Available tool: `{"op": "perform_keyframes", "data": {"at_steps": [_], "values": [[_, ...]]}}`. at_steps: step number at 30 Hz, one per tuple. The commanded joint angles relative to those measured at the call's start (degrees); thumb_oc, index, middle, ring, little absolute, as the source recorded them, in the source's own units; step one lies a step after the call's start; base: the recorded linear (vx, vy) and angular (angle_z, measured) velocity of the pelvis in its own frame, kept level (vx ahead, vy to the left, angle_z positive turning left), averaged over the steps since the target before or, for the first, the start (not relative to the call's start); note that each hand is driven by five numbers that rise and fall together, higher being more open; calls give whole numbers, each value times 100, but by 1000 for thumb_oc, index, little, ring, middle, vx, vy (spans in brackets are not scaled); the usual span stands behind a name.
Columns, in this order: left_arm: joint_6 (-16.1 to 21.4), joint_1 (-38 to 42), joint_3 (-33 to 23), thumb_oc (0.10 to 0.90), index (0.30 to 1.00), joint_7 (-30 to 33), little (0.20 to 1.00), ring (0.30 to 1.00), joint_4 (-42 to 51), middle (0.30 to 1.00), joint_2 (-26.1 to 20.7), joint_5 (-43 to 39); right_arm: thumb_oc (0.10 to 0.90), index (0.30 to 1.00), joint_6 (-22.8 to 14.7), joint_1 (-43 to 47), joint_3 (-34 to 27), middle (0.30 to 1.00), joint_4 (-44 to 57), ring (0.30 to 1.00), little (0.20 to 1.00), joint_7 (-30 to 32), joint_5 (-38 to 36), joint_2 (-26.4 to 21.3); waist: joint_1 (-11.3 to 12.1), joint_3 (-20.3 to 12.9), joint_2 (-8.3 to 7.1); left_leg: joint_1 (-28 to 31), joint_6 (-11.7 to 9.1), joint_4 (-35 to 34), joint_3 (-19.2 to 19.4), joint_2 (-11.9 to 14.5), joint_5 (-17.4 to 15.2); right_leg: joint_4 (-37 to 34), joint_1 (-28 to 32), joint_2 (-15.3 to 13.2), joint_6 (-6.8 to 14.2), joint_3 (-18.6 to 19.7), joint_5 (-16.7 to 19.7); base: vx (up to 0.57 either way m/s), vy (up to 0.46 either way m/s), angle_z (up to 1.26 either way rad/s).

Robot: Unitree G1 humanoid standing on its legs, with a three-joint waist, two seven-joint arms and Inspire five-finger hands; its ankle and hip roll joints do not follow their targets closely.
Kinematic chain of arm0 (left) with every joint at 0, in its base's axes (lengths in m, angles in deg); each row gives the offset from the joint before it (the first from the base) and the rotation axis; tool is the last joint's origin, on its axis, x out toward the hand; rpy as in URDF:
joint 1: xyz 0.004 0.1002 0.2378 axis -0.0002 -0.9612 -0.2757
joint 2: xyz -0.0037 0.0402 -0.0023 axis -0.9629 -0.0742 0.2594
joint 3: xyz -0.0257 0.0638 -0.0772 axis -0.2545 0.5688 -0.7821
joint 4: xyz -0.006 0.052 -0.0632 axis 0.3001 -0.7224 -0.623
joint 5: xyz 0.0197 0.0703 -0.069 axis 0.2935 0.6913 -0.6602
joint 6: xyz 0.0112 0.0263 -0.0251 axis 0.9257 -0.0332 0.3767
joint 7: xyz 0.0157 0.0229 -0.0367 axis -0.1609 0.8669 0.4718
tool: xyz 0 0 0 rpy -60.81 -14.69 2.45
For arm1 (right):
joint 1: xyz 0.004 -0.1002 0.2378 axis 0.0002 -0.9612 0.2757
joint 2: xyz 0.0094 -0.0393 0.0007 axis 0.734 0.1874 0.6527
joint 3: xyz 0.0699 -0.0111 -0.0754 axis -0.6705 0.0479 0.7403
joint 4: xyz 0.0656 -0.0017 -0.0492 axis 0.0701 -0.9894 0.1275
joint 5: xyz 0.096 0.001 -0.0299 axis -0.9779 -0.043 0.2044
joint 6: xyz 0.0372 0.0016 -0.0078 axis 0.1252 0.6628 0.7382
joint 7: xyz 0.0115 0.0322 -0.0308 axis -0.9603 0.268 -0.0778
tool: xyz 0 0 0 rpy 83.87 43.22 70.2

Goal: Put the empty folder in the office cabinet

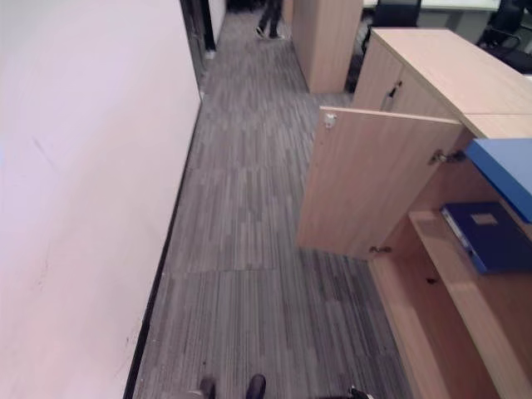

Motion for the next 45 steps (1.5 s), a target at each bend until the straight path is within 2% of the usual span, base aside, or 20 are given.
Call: {"op": "perform_keyframes", "data": {"at_steps": [1,7,14,19,21,22,24,25,26,29,30,31,32,35,36,37,38,39,40,45], "values": [[94,-121,-123,800,900,72,900,900,-181,900,-416,-45,800,900,-94,-484,89,900,123,900,900,47,162,-133,-2,-125,33,-496,665,-66,142,-663,680,-781,1230,8,708,673,116,431,133,-38],[71,-271,-245,800,900,55,900,900,-211,900,-400,-62,800,900,-24,-548,165,900,-24,900,900,-45,351,-9,121,-424,28,-146,722,-66,28,-637,948,-798,1544,-18,755,1060,-198,312,142,-89],[111,-216,-233,800,900,42,900,900,-71,900,-533,11,800,900,25,-607,161,900,-95,900,900,-147,374,149,121,-703,-201,153,1037,-66,235,-889,576,-563,1500,-408,1076,1165,-154,288,208,-47],[148,-67,-185,800,900,86,900,900,157,900,-633,23,800,900,39,-527,158,900,20,900,900,-123,352,209,35,-821,-349,256,1229,-66,318,-1141,258,-126,1169,-669,1382,1152,291,185,188,-11],[147,-14,-169,800,900,87,900,900,190,900,-656,20,800,900,8,-477,162,900,106,900,900,-123,329,214,28,-840,-374,327,1338,-66,345,-1236,115,291,958,-804,1503,1043,559,139,170,-12],[146,20,-164,800,900,89,900,900,235,900,-666,12,800,900,2,-418,181,900,224,900,900,-123,336,195,3,-792,-340,477,1452,-66,377,-1316,-23,1074,655,-986,1584,866,956,85,132,-19],[115,11,-152,800,900,92,900,900,224,900,-660,68,800,900,5,-406,187,900,316,900,900,-108,348,193,-27,-710,-285,766,1564,-66,415,-1403,-215,1824,478,-1250,1557,556,1316,148,215,-12],[115,11,-152,800,900,92,900,900,224,900,-660,68,800,900,6,-406,187,900,317,900,900,-108,348,193,-28,-702,-289,774,1566,-66,415,-1410,-215,1836,481,-1258,1559,558,1308,226,297,-8],[73,-31,-133,800,900,76,900,900,181,900,-642,145,800,900,5,-444,173,900,398,900,900,-88,356,187,-63,-643,-221,1027,1641,-66,476,-1461,-387,2411,394,-1548,1467,171,1542,171,215,-6],[31,-85,-138,800,900,65,900,900,121,900,-641,225,800,900,1,-493,167,900,497,900,900,-62,362,207,-119,-566,-168,1307,1689,-66,558,-1467,-572,2856,169,-1801,1399,-143,1488,146,148,-13],[23,-98,-126,800,900,45,900,900,88,900,-631,266,800,900,-14,-512,148,900,534,900,900,-52,351,195,-144,-543,-169,1425,1676,-66,571,-1502,-679,2821,104,-1872,1459,-203,1380,168,126,-14],[20,-73,-53,800,900,23,900,900,30,900,-604,330,800,900,-40,-529,99,900,596,900,900,-31,308,152,-232,-421,-15,1505,1671,-66,569,-1376,-629,2696,-277,-1778,1244,-323,1049,126,71,-8],[12,-72,-26,800,900,-4,900,900,7,900,-585,355,800,900,-42,-549,75,900,629,900,900,-39,274,133,-272,-368,41,1568,1664,-66,568,-1341,-642,2585,-417,-1743,1209,-341,898,62,38,-9],[17,-74,13,800,900,-3,900,900,-1,900,-556,391,800,900,-65,-591,37,900,726,900,900,-2,238,110,-329,-258,102,1706,1626,-66,612,-1291,-714,2110,-642,-1680,1219,-463,885,65,-20,4],[35,-83,46,800,900,27,900,900,104,900,-537,413,800,900,-78,-654,2,900,916,900,900,38,219,86,-381,-157,76,1861,1581,-66,694,-1269,-806,1252,-760,-1675,1332,-665,1124,66,-42,-14],[35,-83,46,800,900,27,900,900,105,900,-537,414,800,900,-77,-656,2,900,918,900,900,38,220,85,-381,-150,83,1870,1579,-66,694,-1262,-808,1234,-743,-1665,1331,-670,1132,126,-93,-28],[55,-62,22,800,900,50,900,900,211,900,-542,410,800,900,-74,-676,-10,900,989,900,900,62,213,83,-389,-76,26,2000,1527,-66,781,-1250,-863,535,-798,-1663,1470,-773,1455,115,-54,-26],[54,-69,22,800,900,50,900,900,209,900,-542,410,800,900,-73,-682,-5,900,987,900,900,62,214,83,-384,-73,48,2069,1503,-66,749,-1225,-949,603,-767,-1639,1539,-720,1353,151,-125,-34],[68,-13,-1,800,900,81,900,900,272,900,-569,457,800,900,-56,-688,-3,900,1031,900,900,77,214,93,-401,-44,-55,2143,1460,-66,801,-1265,-941,-220,-786,-1633,1607,-822,1743,92,-75,-29],[71,64,-44,800,900,152,900,900,304,900,-582,551,800,900,-28,-684,-52,900,1006,900,900,75,183,114,-474,-22,-144,2390,1342,-61,801,-1277,-1094,-1209,-823,-1740,1842,-583,2347,158,-109,-15]]}}
